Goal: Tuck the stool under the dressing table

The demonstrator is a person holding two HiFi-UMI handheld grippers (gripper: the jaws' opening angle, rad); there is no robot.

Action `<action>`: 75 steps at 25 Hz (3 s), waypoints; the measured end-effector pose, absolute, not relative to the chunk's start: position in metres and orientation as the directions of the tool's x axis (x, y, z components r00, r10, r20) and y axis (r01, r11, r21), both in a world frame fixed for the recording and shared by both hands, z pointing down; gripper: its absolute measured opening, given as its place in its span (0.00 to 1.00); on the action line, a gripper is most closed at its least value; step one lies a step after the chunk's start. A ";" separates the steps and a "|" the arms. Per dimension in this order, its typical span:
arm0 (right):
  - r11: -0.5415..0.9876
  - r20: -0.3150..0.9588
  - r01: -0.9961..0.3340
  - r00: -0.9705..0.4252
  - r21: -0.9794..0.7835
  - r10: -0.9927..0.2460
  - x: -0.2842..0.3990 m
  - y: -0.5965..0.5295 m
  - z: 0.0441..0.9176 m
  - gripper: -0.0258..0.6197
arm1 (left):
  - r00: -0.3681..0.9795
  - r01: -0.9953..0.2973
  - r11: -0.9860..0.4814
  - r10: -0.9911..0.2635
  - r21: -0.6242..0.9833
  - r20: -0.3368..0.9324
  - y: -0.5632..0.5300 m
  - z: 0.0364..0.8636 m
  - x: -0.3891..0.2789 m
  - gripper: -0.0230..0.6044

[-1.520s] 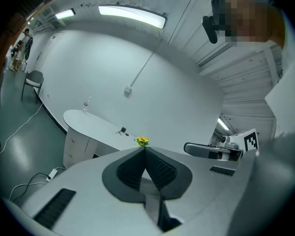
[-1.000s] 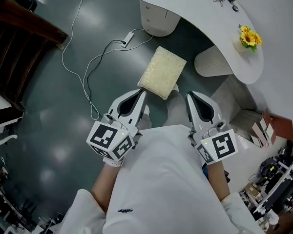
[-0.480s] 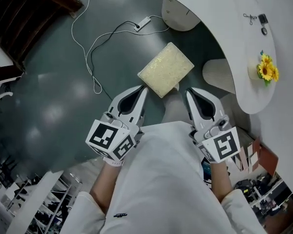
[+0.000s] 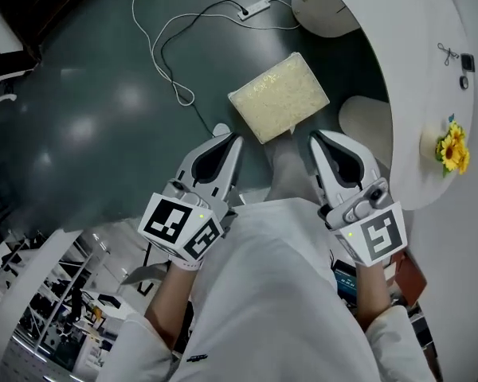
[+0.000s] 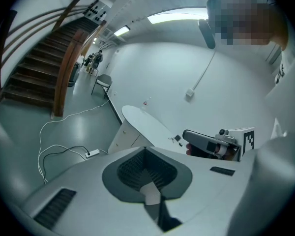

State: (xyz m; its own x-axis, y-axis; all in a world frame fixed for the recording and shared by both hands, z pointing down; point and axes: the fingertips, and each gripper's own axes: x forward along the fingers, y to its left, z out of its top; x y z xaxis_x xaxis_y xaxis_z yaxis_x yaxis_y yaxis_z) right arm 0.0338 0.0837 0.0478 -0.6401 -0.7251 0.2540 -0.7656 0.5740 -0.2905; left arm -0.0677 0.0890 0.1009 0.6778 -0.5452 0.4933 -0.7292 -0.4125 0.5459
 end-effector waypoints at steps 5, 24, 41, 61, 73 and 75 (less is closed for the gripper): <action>0.614 0.252 -0.727 -0.684 -0.306 -0.684 0.017 0.075 0.070 0.05 | 0.634 -0.763 -0.344 -0.568 0.548 0.525 0.084 0.130 -0.088 0.05; 0.661 0.316 -0.663 -0.749 -0.352 -0.583 -0.012 0.075 0.167 0.05 | 0.621 -0.772 -0.198 -0.439 0.604 0.649 0.113 0.277 -0.106 0.29; 0.682 0.351 -0.635 -0.771 -0.362 -0.532 -0.031 0.060 0.231 0.06 | 0.610 -0.761 -0.074 -0.419 0.644 0.673 0.121 0.377 -0.111 0.48; 0.639 0.428 -0.675 -0.733 -0.368 -0.528 -0.041 0.038 0.339 0.06 | 0.627 -0.737 0.005 -0.371 0.676 0.686 0.115 0.456 -0.108 0.51; 0.614 0.458 -0.692 -0.717 -0.379 -0.525 -0.039 0.042 0.384 0.06 | 0.586 -0.781 0.054 -0.284 0.623 0.759 0.151 0.543 -0.108 0.51; 0.616 0.457 -0.693 -0.716 -0.375 -0.527 -0.039 0.043 0.392 0.06 | 0.586 -0.781 0.067 -0.269 0.621 0.765 0.156 0.561 -0.106 0.53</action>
